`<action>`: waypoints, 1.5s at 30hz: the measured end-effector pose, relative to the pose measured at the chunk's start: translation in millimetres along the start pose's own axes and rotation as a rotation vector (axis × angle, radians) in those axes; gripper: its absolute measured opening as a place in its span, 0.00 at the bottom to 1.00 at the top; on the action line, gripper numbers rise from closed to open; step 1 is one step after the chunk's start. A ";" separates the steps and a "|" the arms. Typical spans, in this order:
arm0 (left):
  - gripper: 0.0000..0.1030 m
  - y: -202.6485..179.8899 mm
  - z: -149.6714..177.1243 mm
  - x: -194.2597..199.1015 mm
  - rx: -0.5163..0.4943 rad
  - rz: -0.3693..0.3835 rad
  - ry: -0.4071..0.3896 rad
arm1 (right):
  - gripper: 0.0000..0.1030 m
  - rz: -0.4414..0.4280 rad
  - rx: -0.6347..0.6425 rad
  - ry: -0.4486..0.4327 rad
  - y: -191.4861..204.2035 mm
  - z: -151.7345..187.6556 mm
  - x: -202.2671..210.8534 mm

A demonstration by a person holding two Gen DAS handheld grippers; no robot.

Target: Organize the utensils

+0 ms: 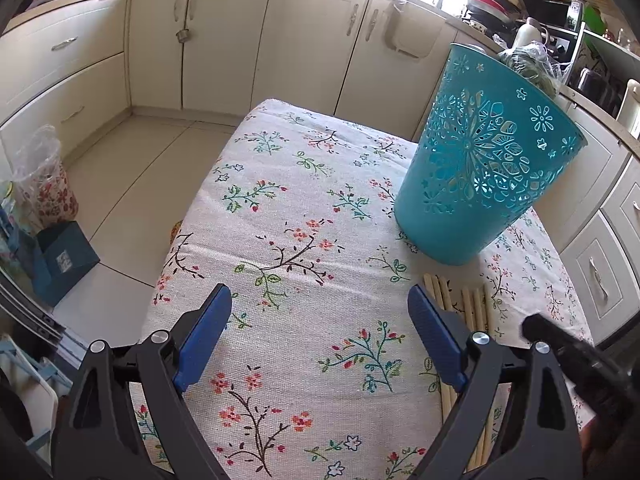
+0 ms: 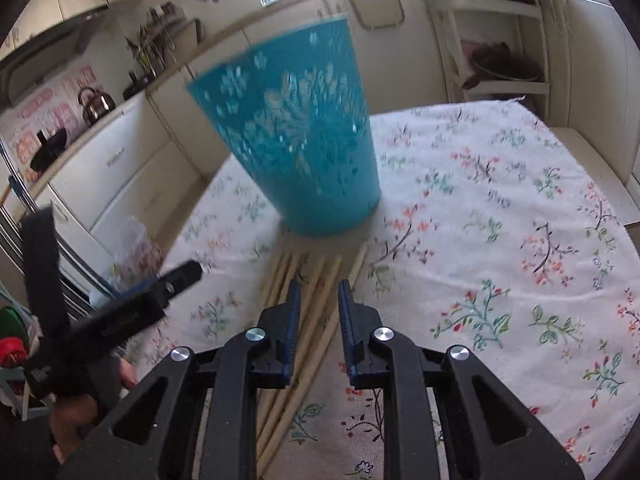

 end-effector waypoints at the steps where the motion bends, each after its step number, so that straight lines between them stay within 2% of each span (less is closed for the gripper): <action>1: 0.83 0.1 -0.1 -0.4 0.001 0.000 0.002 | 0.19 0.010 0.001 0.020 -0.1 1.7 -4.0; 8: 0.83 0.1 0.4 -0.7 0.000 0.002 0.003 | 0.19 0.029 0.009 0.085 -1.0 14.5 -16.8; 18: 0.83 0.3 1.1 -1.9 -0.003 0.000 0.006 | 0.16 0.103 0.097 0.113 5.7 15.3 -21.2; 22: 0.83 0.6 1.4 -2.1 -0.002 -0.001 0.008 | 0.14 0.101 0.106 0.117 5.5 15.1 -20.4; 28: 0.83 -1.3 2.4 -4.6 -0.014 -0.005 0.017 | 0.12 0.125 0.186 0.149 9.8 16.4 -20.1; 36: 0.83 -11.2 5.8 -8.9 -0.068 -0.025 0.044 | 0.11 0.158 0.306 0.215 7.0 25.5 -9.0; 45: 0.83 -40.5 30.1 -4.7 -0.247 -0.084 0.072 | 0.11 0.085 0.178 0.187 -7.5 27.4 -3.7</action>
Point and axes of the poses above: each gripper's, at about its wrist camera, not at the fingertips, and x roughly against the way its jaws point, y to its left, z to its underside, the point moved 6 cm from there along -x, roughly the way its jaws point, and after that the axes turned 11 degrees about x, right-handed, at the moved point
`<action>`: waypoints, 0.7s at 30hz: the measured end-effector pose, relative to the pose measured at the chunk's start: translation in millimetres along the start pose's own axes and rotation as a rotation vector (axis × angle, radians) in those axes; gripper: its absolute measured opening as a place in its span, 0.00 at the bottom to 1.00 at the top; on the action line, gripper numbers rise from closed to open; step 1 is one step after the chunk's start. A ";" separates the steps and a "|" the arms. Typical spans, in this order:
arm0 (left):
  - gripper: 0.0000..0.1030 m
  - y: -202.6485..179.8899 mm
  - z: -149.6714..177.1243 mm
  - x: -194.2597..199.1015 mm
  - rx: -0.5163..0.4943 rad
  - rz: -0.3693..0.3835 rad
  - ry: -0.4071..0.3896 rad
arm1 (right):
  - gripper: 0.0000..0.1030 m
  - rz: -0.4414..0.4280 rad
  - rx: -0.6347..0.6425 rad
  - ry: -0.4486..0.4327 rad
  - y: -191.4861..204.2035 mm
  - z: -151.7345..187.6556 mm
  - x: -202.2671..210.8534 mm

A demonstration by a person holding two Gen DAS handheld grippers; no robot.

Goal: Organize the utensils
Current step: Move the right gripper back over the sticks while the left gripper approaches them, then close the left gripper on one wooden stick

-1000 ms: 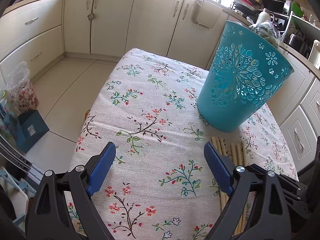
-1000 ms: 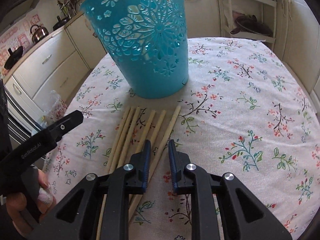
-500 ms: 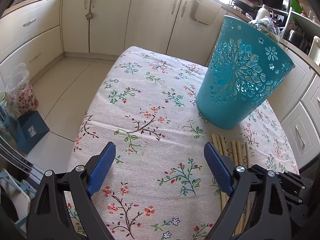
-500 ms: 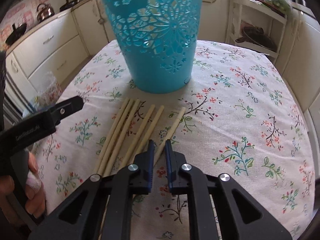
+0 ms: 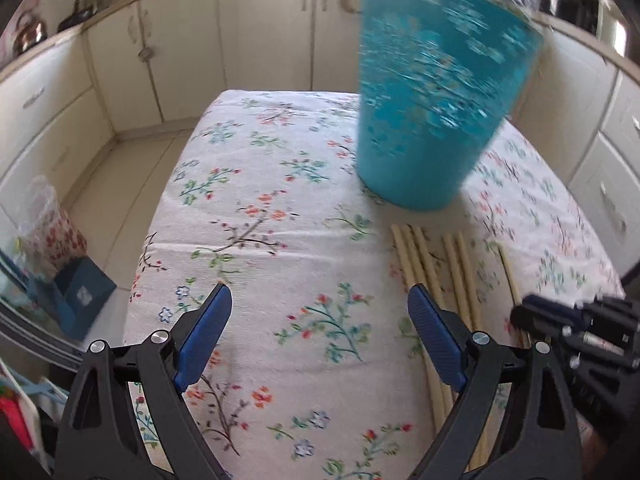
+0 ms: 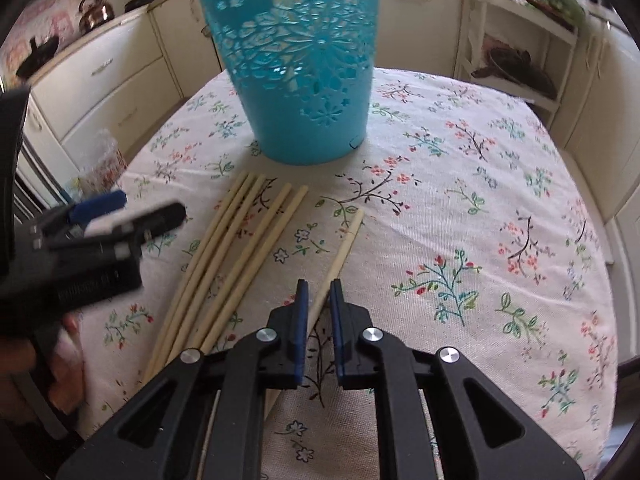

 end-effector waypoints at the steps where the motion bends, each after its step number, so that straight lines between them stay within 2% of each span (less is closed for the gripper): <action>1: 0.83 -2.7 0.5 -0.2 -0.016 -0.010 0.001 | 0.11 -0.011 -0.012 -0.003 -1.1 0.2 0.2; 10: 0.75 -15.2 -0.6 -13.4 -0.075 -0.079 0.044 | 0.11 -0.047 -0.055 -0.014 -2.1 1.0 1.5; 21: 0.75 -26.2 -7.2 -14.9 -0.082 -0.061 0.047 | 0.11 -0.051 -0.063 -0.017 -3.7 0.9 1.1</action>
Point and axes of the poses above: each gripper's, at about its wrist camera, not at the fingertips, and x roughly against the way its jaws point, y to its left, z to its underside, the point moved 6 cm from there along -x, roughly the way its jaws point, and after that the axes turned 11 degrees about x, right-handed, at the moved point
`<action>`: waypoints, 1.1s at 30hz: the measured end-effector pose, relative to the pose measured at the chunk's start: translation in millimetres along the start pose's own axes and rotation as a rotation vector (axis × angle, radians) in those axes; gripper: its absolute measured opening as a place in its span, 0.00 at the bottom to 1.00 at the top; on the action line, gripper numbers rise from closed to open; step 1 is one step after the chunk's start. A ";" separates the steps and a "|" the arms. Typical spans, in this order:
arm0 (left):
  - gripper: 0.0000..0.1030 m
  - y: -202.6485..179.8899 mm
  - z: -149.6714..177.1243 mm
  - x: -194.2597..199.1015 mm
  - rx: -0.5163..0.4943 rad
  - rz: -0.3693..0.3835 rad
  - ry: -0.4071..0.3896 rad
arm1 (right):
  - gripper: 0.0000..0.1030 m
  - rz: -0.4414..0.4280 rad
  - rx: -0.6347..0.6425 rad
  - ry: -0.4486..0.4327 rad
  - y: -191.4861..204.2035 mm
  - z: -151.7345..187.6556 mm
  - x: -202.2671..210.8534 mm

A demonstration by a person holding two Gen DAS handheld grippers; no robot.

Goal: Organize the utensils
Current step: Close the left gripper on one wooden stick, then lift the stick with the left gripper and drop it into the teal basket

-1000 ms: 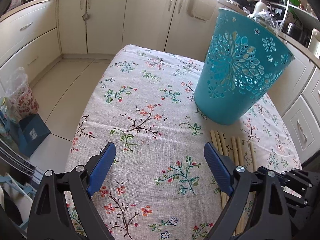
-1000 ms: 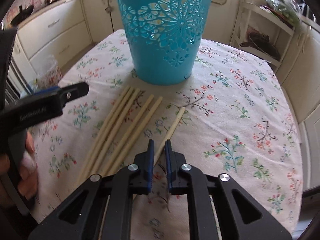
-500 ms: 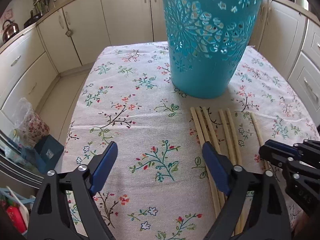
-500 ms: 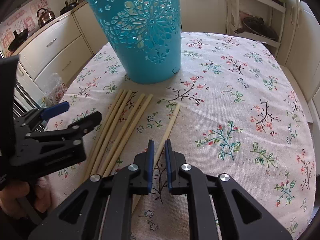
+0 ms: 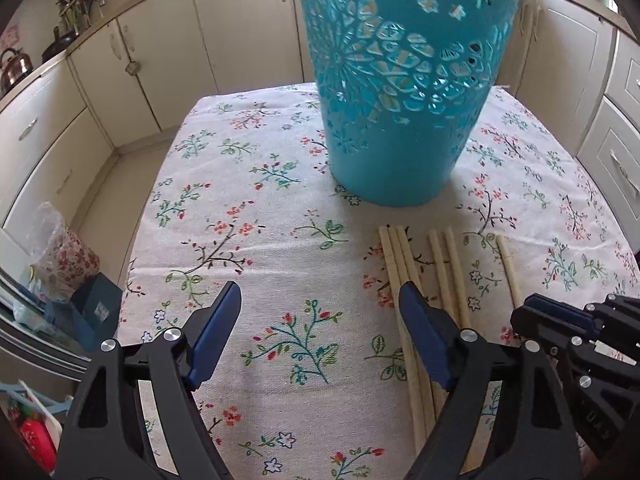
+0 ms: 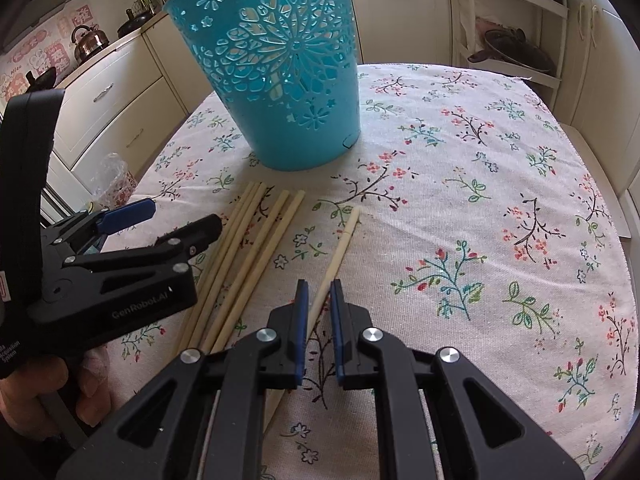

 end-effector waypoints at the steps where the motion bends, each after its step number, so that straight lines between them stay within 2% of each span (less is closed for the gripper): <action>1: 0.75 -1.0 0.1 -1.3 -0.003 0.000 0.001 | 0.11 0.000 0.001 0.000 -0.1 0.1 0.0; 6: 0.68 -4.4 2.3 -7.7 -0.005 0.018 0.015 | 0.11 0.003 0.006 -0.001 -0.7 -0.3 -0.5; 8: 0.61 -5.1 1.9 -8.9 0.000 0.039 0.021 | 0.11 0.006 0.008 -0.002 -0.6 -0.5 -1.0; 11: 0.44 -8.0 -0.4 -9.4 -0.001 0.072 0.036 | 0.11 0.013 0.012 -0.006 -0.8 -1.2 -2.1; 13: 0.21 -11.4 -3.7 -9.9 -0.009 0.091 0.048 | 0.11 0.016 0.010 -0.009 -1.2 -1.2 -2.4; 15: 0.07 -14.9 -7.2 -11.6 -0.009 0.128 0.077 | 0.11 0.015 0.008 -0.012 -3.0 -1.7 -3.2; 19: 0.05 -7.2 -10.3 -8.0 0.058 0.220 0.128 | 0.11 0.012 0.004 -0.015 -2.3 -1.8 -2.4; 20: 0.05 -1.9 -11.8 -2.0 0.075 0.235 0.117 | 0.11 0.009 0.001 -0.015 -2.6 -1.9 -2.4; 23: 0.05 14.4 -23.0 35.0 0.123 0.296 0.032 | 0.12 0.000 -0.012 -0.015 -3.5 -2.0 -2.3; 25: 0.05 23.5 -41.3 69.7 0.150 0.353 -0.063 | 0.13 -0.009 -0.023 -0.015 -4.0 -2.3 -2.4; 27: 0.05 30.4 -72.8 112.1 0.169 0.402 -0.202 | 0.14 -0.010 -0.024 -0.015 -4.2 -2.7 -2.6; 29: 0.05 30.5 -106.2 141.9 0.194 0.444 -0.307 | 0.16 -0.012 -0.022 -0.016 -4.1 -3.1 -2.7; 33: 0.05 12.1 -162.4 176.4 0.200 0.477 -0.474 | 0.16 -0.017 -0.024 -0.019 -4.9 -3.4 -2.8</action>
Point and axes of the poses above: each gripper's, at about its wrist camera, not at the fingertips, and x roughly against the way its jaws point, y to its left, z to its underside, the point moved 6 cm from there along -x, roughly the way its jaws point, and after that the axes turned 11 degrees about x, right-handed, at the moved point
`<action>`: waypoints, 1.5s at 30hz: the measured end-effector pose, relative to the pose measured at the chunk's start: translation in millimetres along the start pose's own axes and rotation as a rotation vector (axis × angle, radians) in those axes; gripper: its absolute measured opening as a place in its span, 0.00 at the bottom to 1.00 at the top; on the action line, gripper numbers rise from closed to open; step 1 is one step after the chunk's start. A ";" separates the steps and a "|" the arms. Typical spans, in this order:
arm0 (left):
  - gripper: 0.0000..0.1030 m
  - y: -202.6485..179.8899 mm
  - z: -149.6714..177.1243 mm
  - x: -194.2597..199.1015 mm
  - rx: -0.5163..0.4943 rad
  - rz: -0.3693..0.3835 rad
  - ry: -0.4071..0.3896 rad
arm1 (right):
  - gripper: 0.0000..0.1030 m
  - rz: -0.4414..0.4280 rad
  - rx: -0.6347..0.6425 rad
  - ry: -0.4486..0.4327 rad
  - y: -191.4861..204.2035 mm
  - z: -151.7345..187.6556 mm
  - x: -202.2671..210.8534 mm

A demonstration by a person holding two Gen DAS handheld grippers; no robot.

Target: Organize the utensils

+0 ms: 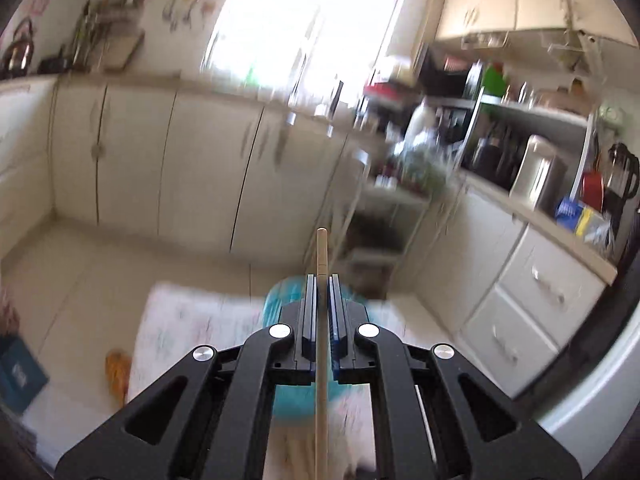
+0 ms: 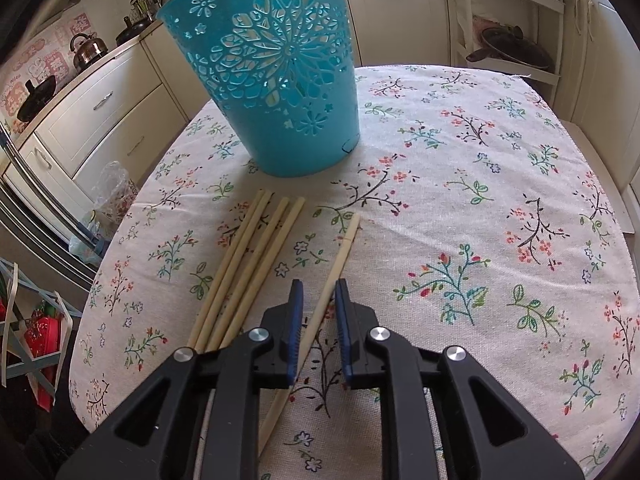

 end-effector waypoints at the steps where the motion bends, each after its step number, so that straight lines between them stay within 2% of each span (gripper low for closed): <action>1: 0.05 -6.7 -9.1 -5.7 -0.005 0.002 -0.027 | 0.16 -0.001 -0.001 -0.001 0.3 0.3 0.3; 5: 0.05 -25.4 -43.0 -41.4 0.035 0.001 -0.135 | 0.16 -0.009 -0.010 -0.005 -1.0 0.5 0.4; 8: 0.05 -30.3 -48.4 -67.2 0.021 -0.042 -0.192 | 0.16 -0.012 -0.014 -0.004 -2.9 0.1 0.3; 11: 0.05 -25.7 -37.4 -97.5 -0.002 -0.090 -0.170 | 0.17 -0.009 -0.008 -0.003 -2.1 -0.6 -0.3; 14: 0.05 -15.1 -19.5 -109.1 -0.014 -0.118 -0.141 | 0.21 -0.011 -0.002 -0.003 0.9 -2.0 -0.9; 19: 0.05 2.2 4.2 -109.5 -0.025 -0.141 -0.106 | 0.24 -0.004 0.011 -0.005 2.8 -2.0 -1.9; 24: 0.06 9.9 28.5 -109.5 -0.088 -0.166 -0.016 | 0.24 0.002 0.016 -0.006 3.8 -1.0 -1.9; 26: 0.15 12.8 37.6 -105.2 -0.111 -0.171 0.025 | 0.24 0.003 0.019 -0.007 4.4 -0.6 -1.6; 28: 0.37 18.4 42.4 -94.0 -0.119 -0.192 0.024 | 0.24 0.006 0.021 -0.007 5.0 -0.5 -1.5; 34: 0.66 51.2 52.2 -37.9 -0.078 -0.239 -0.025 | 0.24 0.011 0.018 -0.007 2.7 0.7 0.0; 36: 0.70 69.2 66.3 -25.5 -0.060 -0.272 -0.018 | 0.24 0.030 0.036 -0.005 5.2 1.1 0.2; 41: 0.71 111.2 111.7 -26.3 -0.028 -0.359 0.109 | 0.24 0.055 0.058 0.003 9.1 3.8 1.3; 45: 0.80 122.3 138.4 -26.7 -0.048 -0.416 0.161 | 0.24 0.060 0.054 0.001 8.1 5.9 2.8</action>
Point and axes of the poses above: each gripper's, at about its wrist camera, not at the fingertips, and x roughly against the way its jaws point, y to its left, z to its underside, the point moved 6 cm from there along -x, roughly the way its jaws point, and after that the axes turned 11 degrees about x, right-handed, at the moved point
